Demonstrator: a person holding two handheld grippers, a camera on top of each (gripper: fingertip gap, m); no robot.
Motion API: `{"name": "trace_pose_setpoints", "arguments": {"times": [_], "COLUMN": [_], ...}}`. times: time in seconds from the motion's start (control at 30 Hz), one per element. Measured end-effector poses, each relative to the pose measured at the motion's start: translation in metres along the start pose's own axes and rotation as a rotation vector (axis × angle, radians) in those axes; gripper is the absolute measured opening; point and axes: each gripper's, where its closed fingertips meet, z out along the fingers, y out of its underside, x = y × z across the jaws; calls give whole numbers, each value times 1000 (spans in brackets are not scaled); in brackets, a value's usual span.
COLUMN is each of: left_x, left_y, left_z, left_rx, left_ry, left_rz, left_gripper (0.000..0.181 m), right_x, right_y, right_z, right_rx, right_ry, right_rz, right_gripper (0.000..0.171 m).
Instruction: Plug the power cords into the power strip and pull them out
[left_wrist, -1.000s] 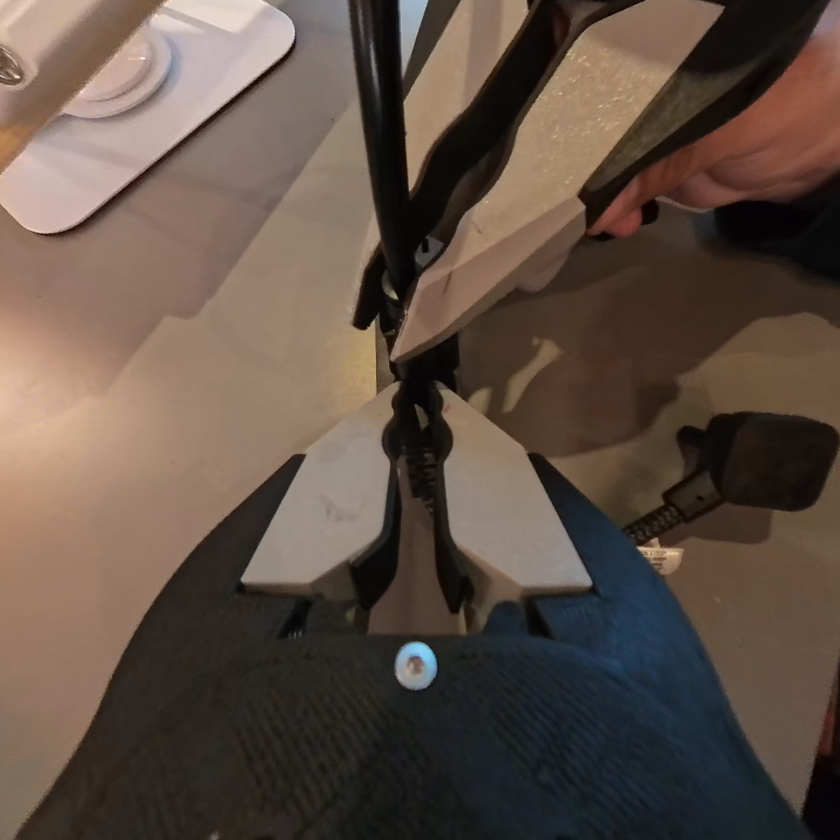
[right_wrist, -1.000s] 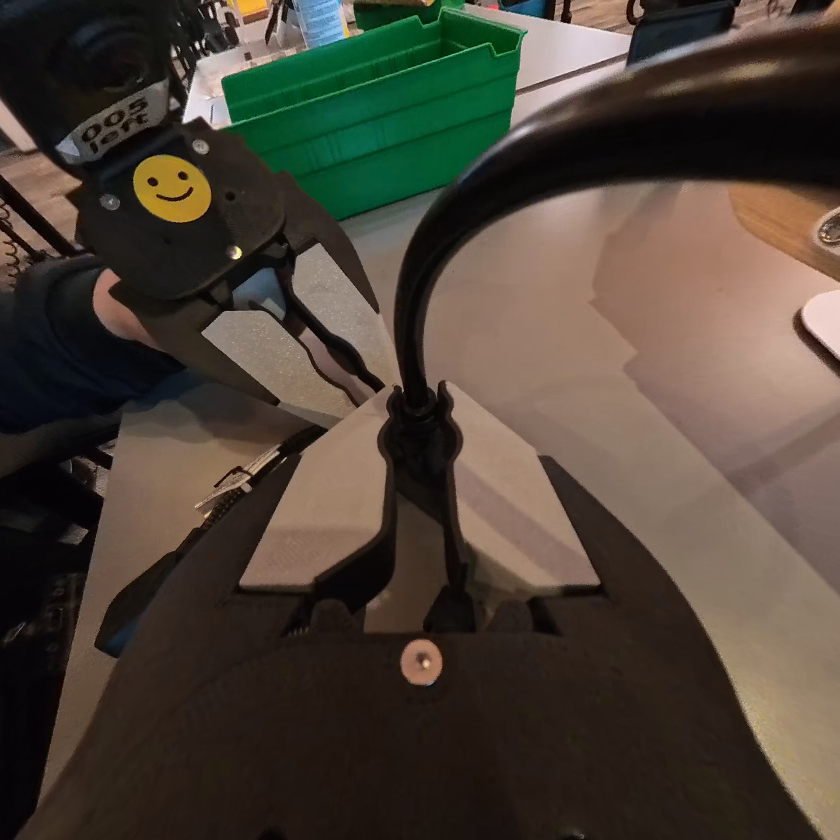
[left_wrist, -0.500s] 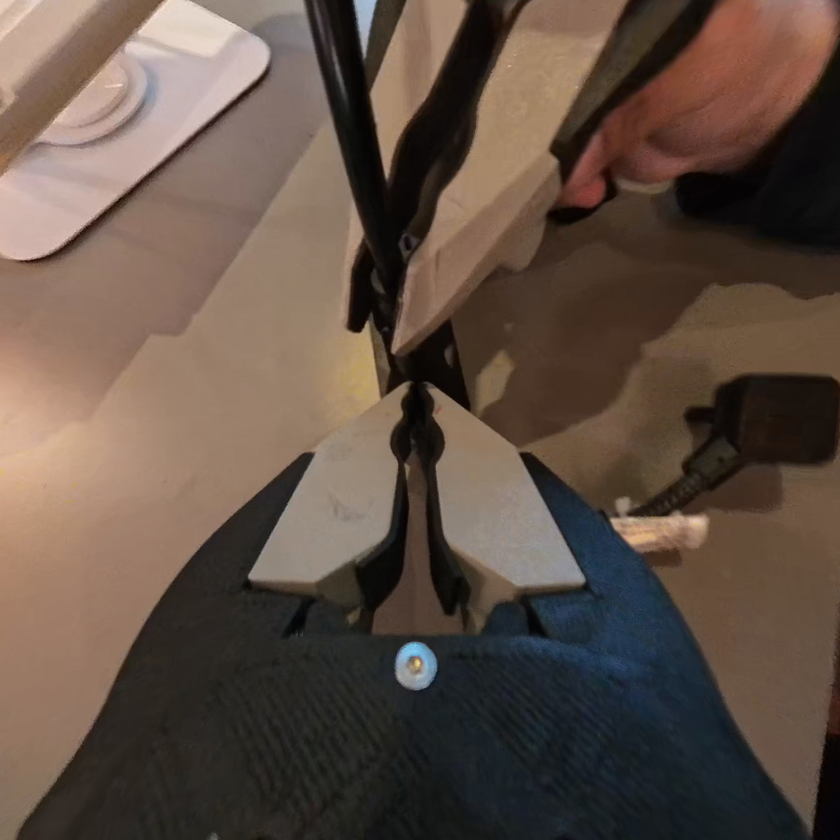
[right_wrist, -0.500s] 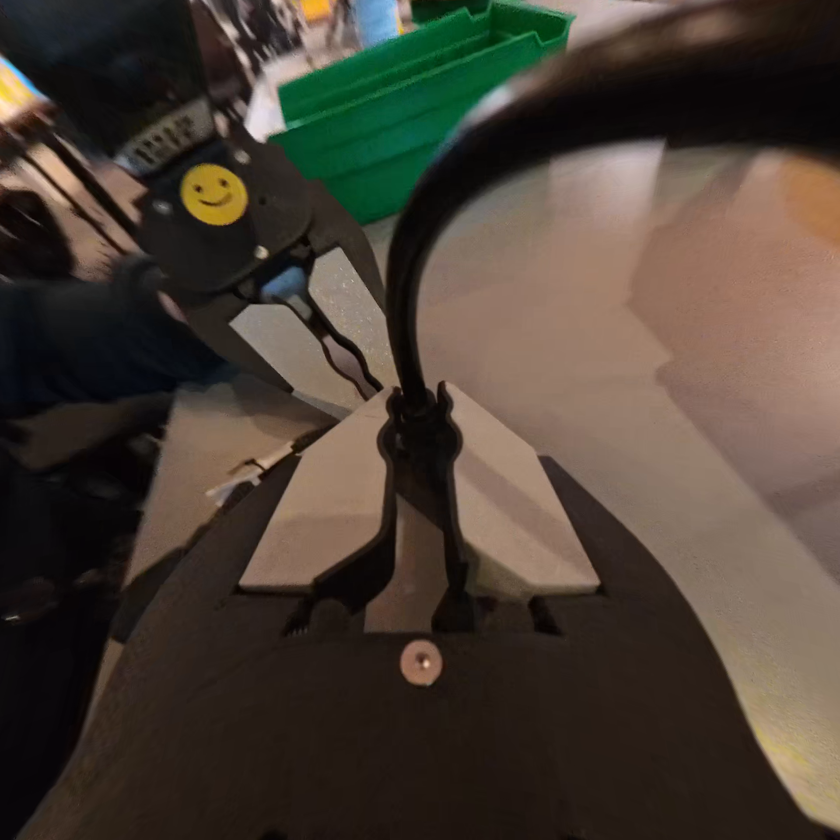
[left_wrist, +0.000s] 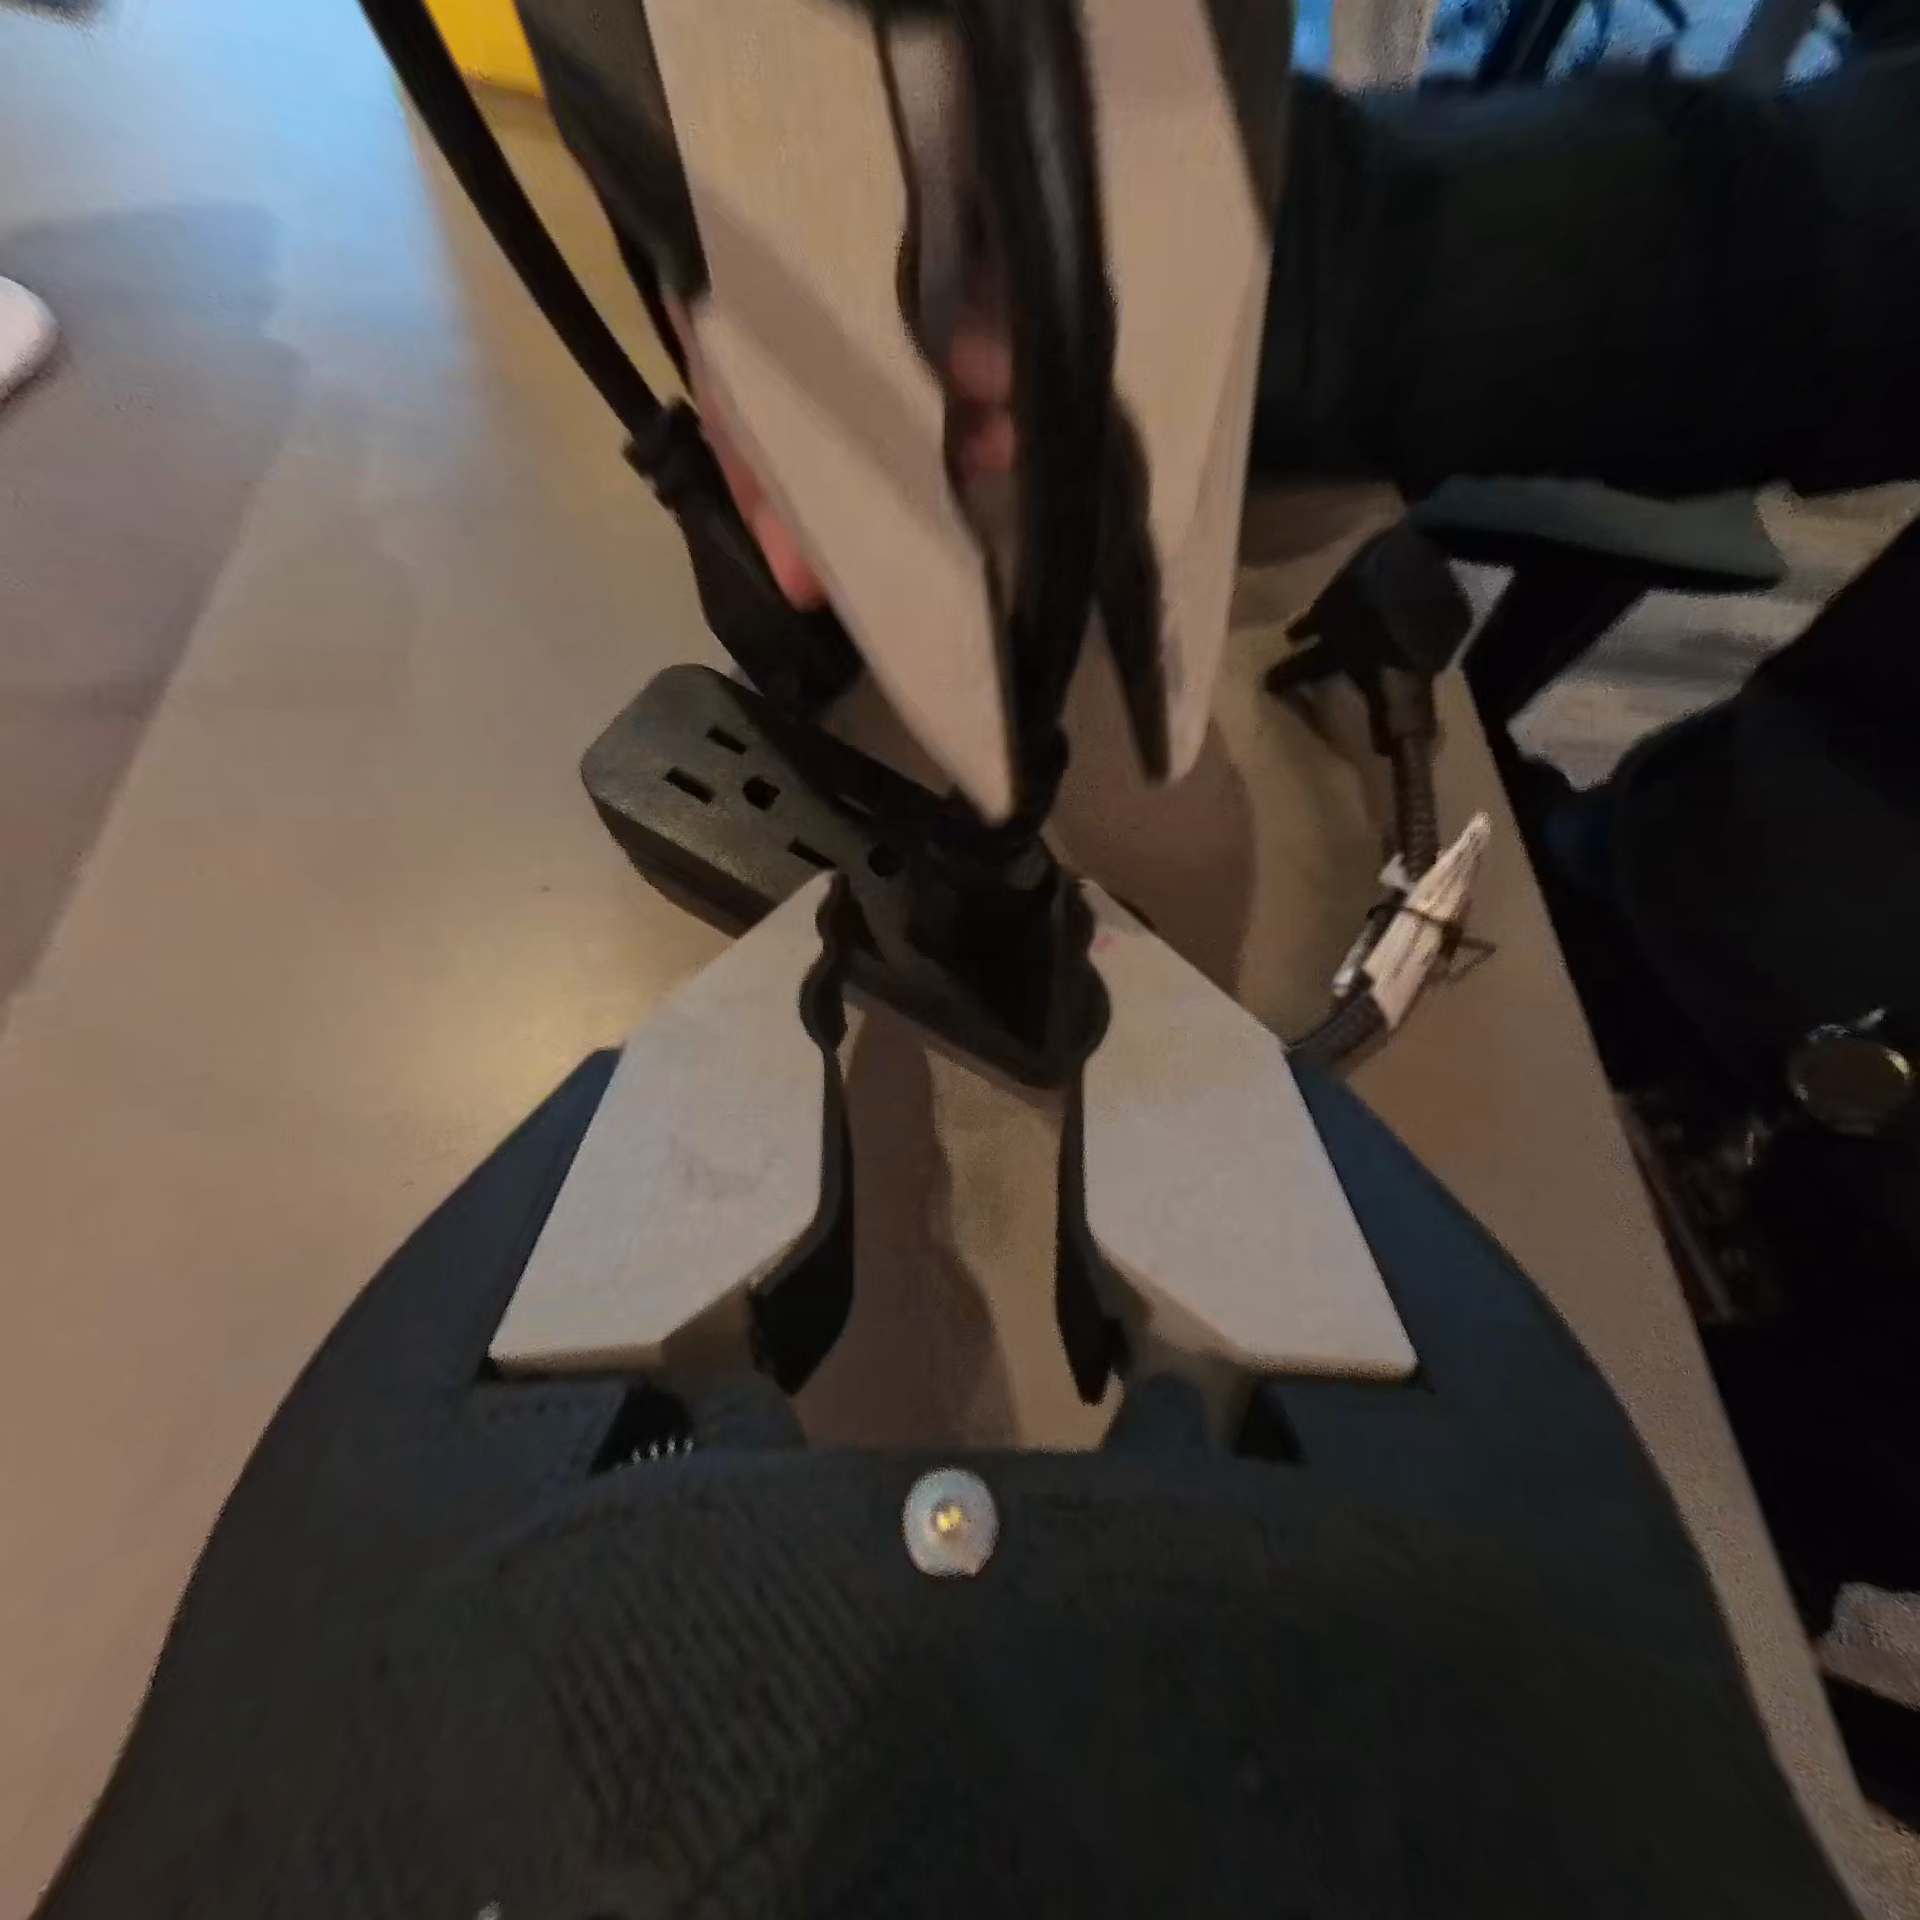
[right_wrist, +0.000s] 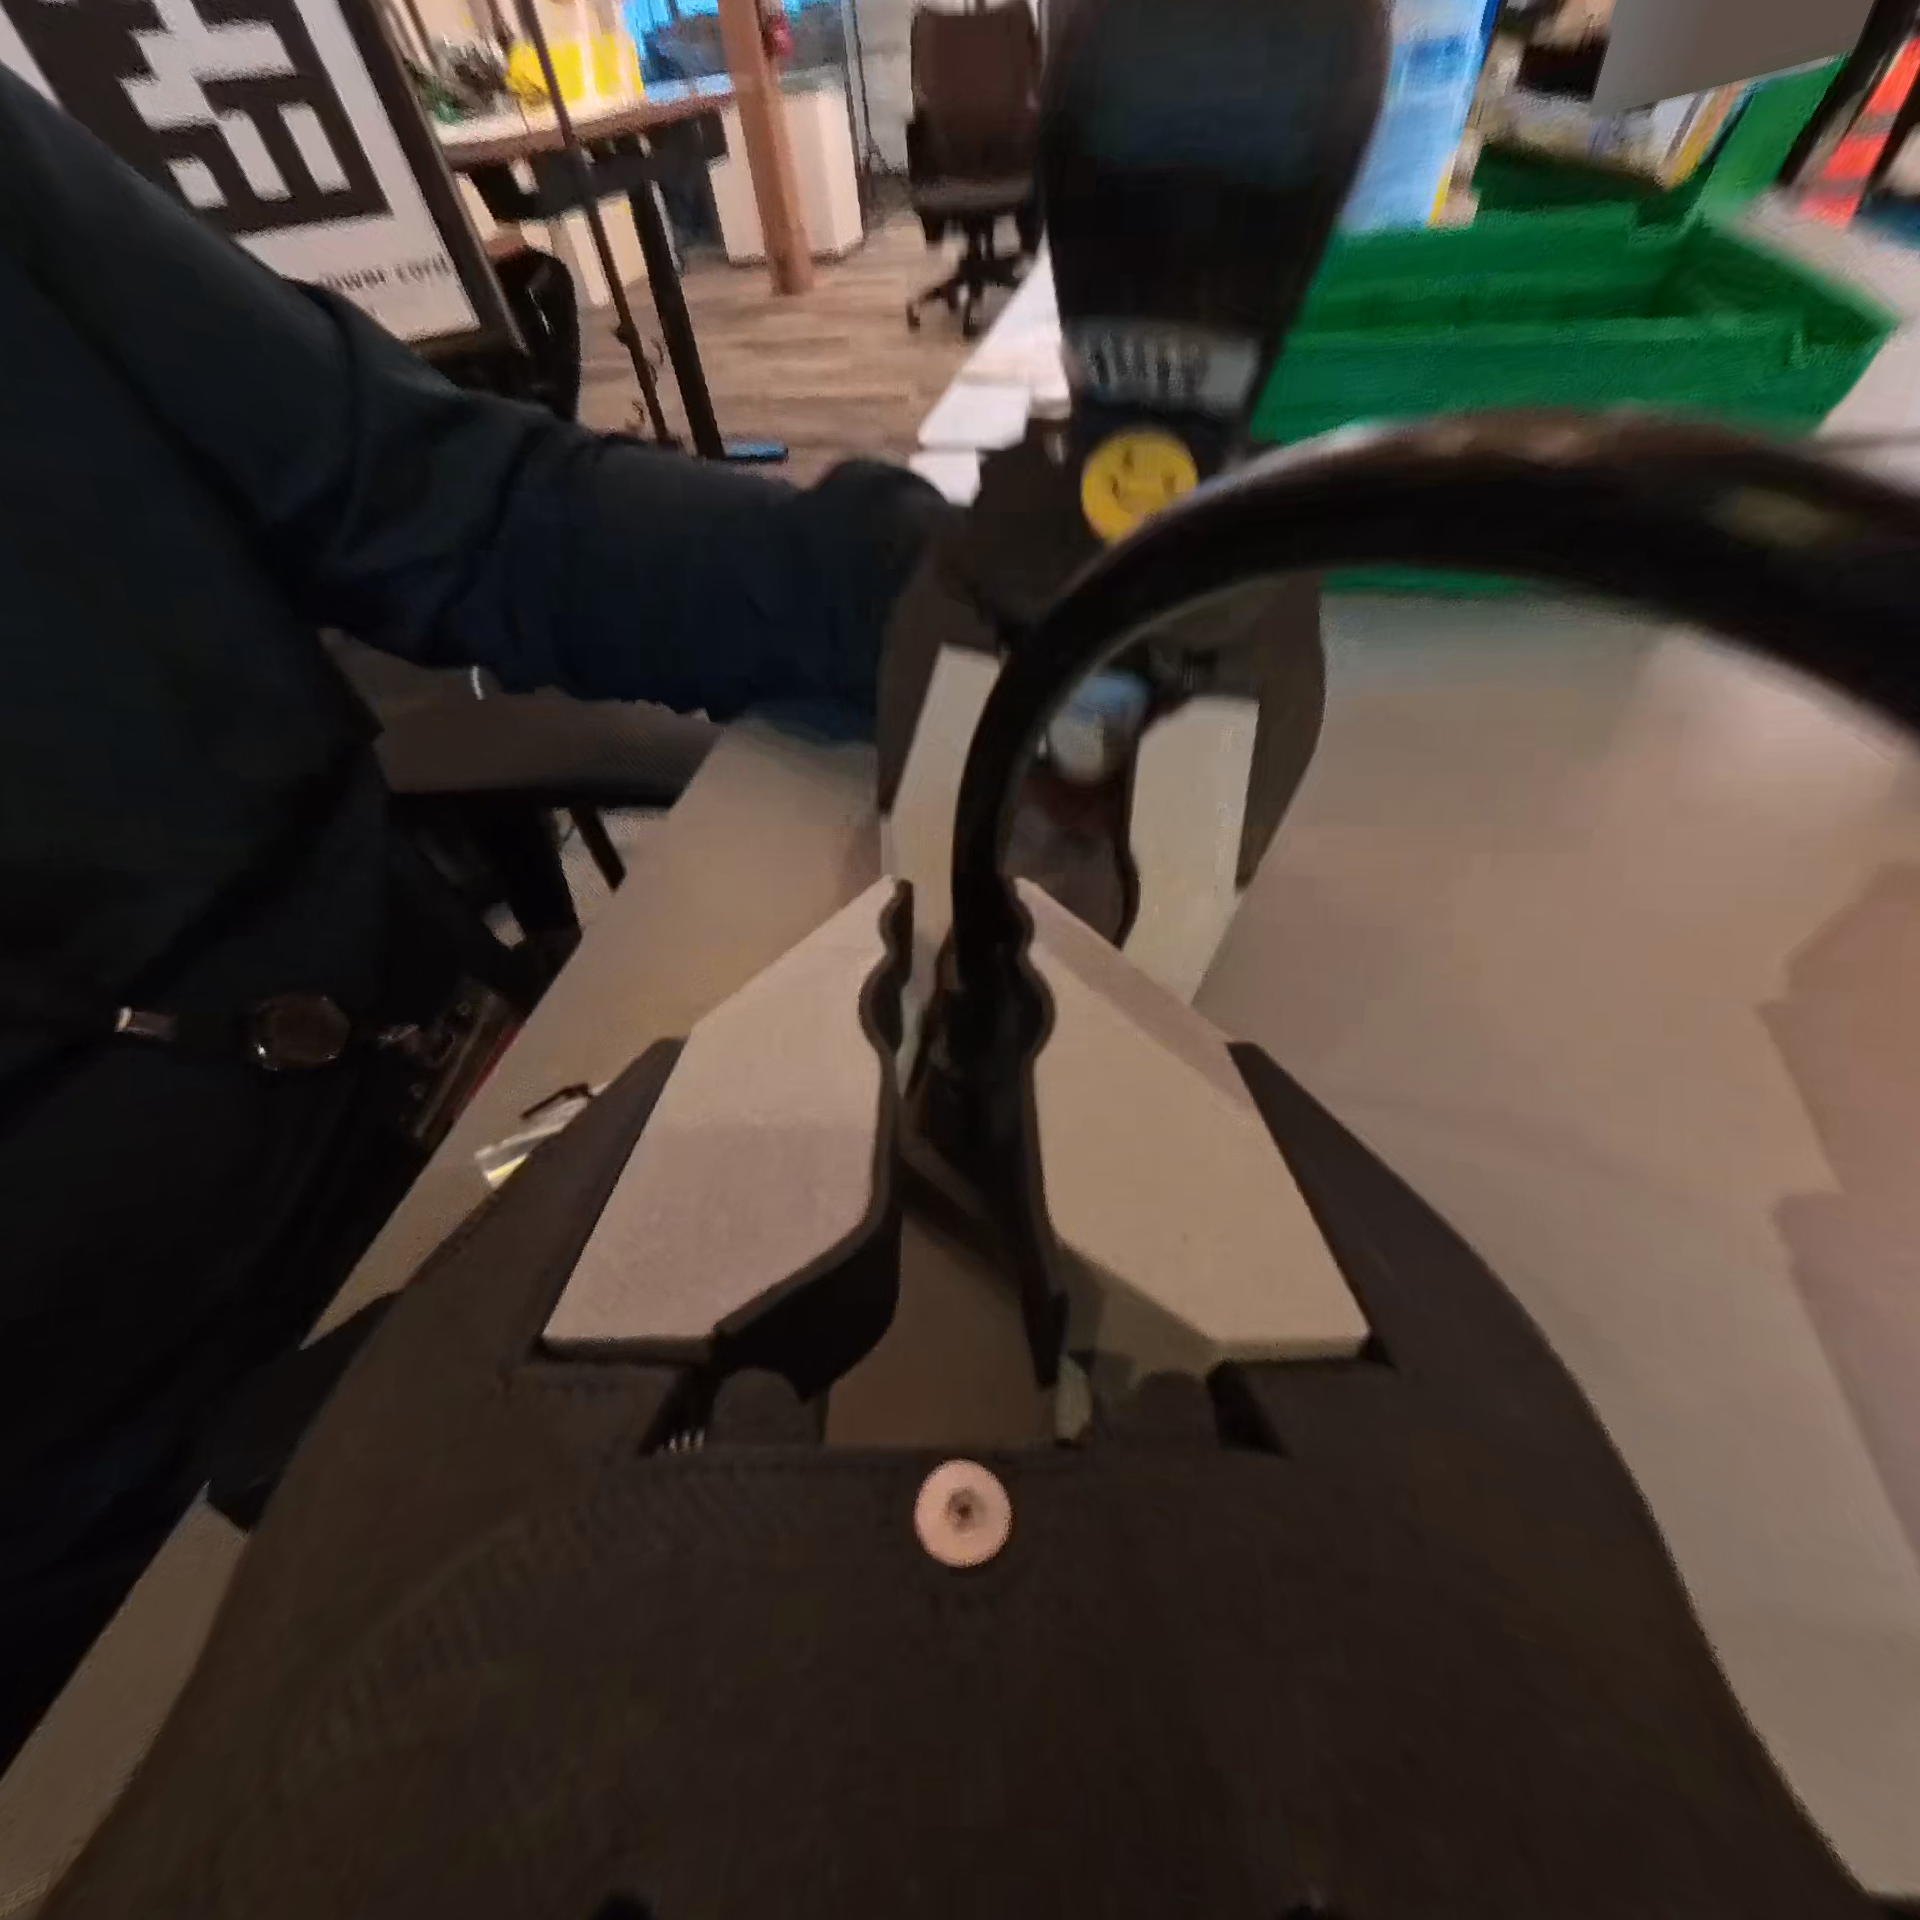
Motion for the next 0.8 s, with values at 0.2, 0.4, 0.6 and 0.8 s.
{"name": "trace_pose_setpoints", "arguments": {"times": [0.2,0.4,0.6,0.8], "left_x": [12,5,3,2], "left_y": [-9,-5,-5,-5], "left_z": [23,15,18,17], "left_rx": [-12,-1,-9,-8], "left_ry": [49,-4,-55,-91], "left_rz": [124,131,168,184], "left_gripper": [24,29,30,30], "right_x": [-3,8,12,13], "right_y": [-1,31,32,29], "right_z": [-11,-3,-3,-8], "right_rx": [7,-208,-199,-140], "right_ry": [2,221,340,302], "right_rz": [-3,14,13,82], "right_gripper": [9,27,17,22]}}
